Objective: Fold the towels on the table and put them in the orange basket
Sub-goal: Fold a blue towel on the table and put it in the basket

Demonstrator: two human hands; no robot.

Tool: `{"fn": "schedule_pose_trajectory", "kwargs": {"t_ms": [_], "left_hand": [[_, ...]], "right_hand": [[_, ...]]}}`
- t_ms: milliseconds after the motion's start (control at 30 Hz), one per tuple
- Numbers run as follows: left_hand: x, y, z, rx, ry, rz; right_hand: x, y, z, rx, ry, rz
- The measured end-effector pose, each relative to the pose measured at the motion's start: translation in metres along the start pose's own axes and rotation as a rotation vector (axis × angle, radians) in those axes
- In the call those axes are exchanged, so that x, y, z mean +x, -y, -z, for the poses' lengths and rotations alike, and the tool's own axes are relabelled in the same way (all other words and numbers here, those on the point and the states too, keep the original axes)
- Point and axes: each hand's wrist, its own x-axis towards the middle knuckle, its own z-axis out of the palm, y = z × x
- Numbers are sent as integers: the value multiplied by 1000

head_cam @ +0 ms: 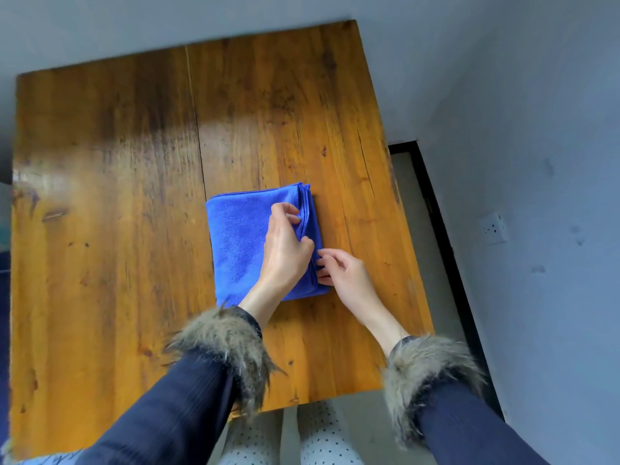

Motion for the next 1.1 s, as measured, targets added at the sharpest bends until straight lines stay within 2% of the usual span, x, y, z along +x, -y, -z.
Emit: {"fn": "schedule_pose_trajectory", "kwargs": {"t_ms": [133, 233, 367, 433, 533, 600, 767, 867, 900, 967, 1033, 1100], "left_hand": [[-9, 7, -1, -48, 76, -120], [-16, 18, 18, -10, -15, -259], [-8, 49, 50, 464, -192, -347], [-6, 60, 56, 635, -139, -357], [-7, 72, 54, 767, -7, -401], [-7, 76, 52, 817, 19, -409], [-3, 83, 46, 873, 4, -431], [-2, 84, 41, 923, 25, -413], [-1, 83, 40, 929, 31, -399], [0, 81, 38, 904, 34, -383], [0, 79, 40, 841, 10, -393], [3, 80, 46, 783, -46, -413]], "right_hand": [[3, 3, 1, 22, 9, -37], [12, 12, -1, -33, -7, -46], [27, 27, -12, -271, -61, 20], [32, 35, -21, -403, -106, 22], [39, 38, -30, -595, -125, 17], [40, 35, -30, -566, -119, 27], [38, 33, -23, -237, -86, -8], [38, 37, -25, -212, -153, -52], [36, 38, -27, -305, -233, 14], [30, 38, -33, -627, -405, 317], [29, 35, -43, -930, -392, 638], [36, 32, -51, -1104, -268, 725]]}}
